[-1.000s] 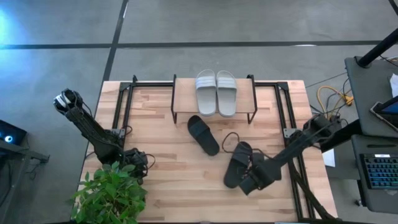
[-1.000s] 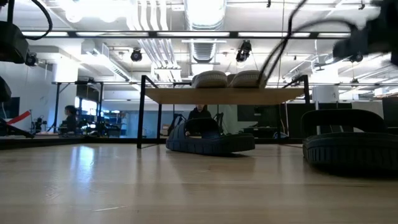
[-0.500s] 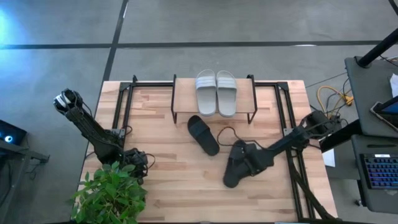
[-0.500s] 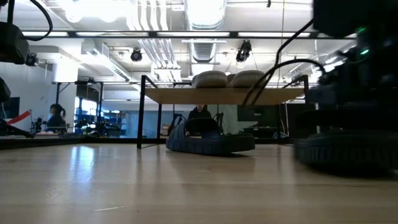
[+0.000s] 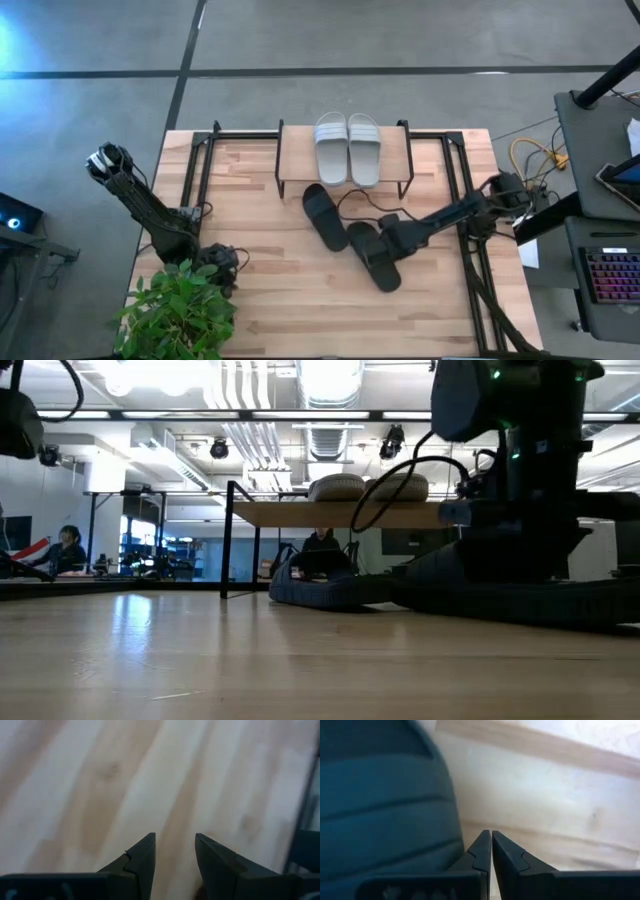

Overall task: Pick and place slides into the shelf
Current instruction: Put the bottom black slide under the shelf, then adjust the left black slide

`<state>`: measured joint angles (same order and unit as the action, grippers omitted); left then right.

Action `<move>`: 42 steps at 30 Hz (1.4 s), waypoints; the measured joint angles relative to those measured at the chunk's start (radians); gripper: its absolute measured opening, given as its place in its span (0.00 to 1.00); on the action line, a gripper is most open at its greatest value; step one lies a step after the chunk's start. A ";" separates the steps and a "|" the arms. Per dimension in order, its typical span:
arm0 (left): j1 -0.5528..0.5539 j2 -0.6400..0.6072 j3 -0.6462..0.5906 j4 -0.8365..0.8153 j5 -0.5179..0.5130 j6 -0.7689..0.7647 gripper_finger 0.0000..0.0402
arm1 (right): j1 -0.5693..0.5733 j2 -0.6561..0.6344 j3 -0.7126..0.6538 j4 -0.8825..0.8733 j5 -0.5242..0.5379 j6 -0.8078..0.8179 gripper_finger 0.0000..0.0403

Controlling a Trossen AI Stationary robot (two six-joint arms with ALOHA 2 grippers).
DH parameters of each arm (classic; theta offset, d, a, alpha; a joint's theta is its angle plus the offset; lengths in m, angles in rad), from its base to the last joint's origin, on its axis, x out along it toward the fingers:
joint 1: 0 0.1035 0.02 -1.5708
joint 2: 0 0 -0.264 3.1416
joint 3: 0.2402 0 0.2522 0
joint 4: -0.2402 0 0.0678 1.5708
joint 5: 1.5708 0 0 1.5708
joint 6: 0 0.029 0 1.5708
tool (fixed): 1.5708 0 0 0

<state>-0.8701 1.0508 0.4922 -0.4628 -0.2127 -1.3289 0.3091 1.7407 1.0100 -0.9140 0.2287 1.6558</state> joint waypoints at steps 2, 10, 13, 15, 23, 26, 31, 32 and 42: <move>0.000 0.000 -0.002 0.038 0.003 0.000 0.31 | 0.017 0.000 0.007 -0.015 -0.017 0.018 0.02; 0.000 0.030 -0.005 0.113 -0.003 0.013 0.31 | 0.151 0.000 0.062 -0.173 -0.112 0.125 0.02; 0.000 0.050 -0.004 0.116 -0.004 0.037 0.31 | 0.199 0.001 0.077 -0.135 -0.121 0.165 0.02; 0.000 0.065 -0.005 0.122 -0.003 0.052 0.31 | 0.218 0.008 0.085 -0.112 -0.118 0.202 0.02; 0.000 0.105 -0.003 0.146 -0.001 0.054 0.31 | 0.215 0.080 0.148 -0.024 -0.069 0.148 0.02; 0.000 0.110 -0.003 0.160 -0.001 0.054 0.31 | 0.208 0.112 0.183 -0.032 -0.071 0.104 0.02; 0.000 0.105 -0.002 0.173 0.000 0.054 0.31 | 0.208 0.136 0.205 -0.081 -0.069 0.112 0.02; 0.000 0.103 -0.002 0.174 0.000 0.054 0.31 | 0.208 0.136 0.201 -0.103 -0.069 0.123 0.02; 0.015 0.100 0.000 0.294 -0.009 0.080 0.31 | 0.217 0.086 0.222 -0.182 0.046 0.197 0.02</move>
<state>-0.8553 1.1511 0.4917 -0.1691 -0.2212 -1.2485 0.5266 1.8265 1.2319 -1.0958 0.2744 1.8531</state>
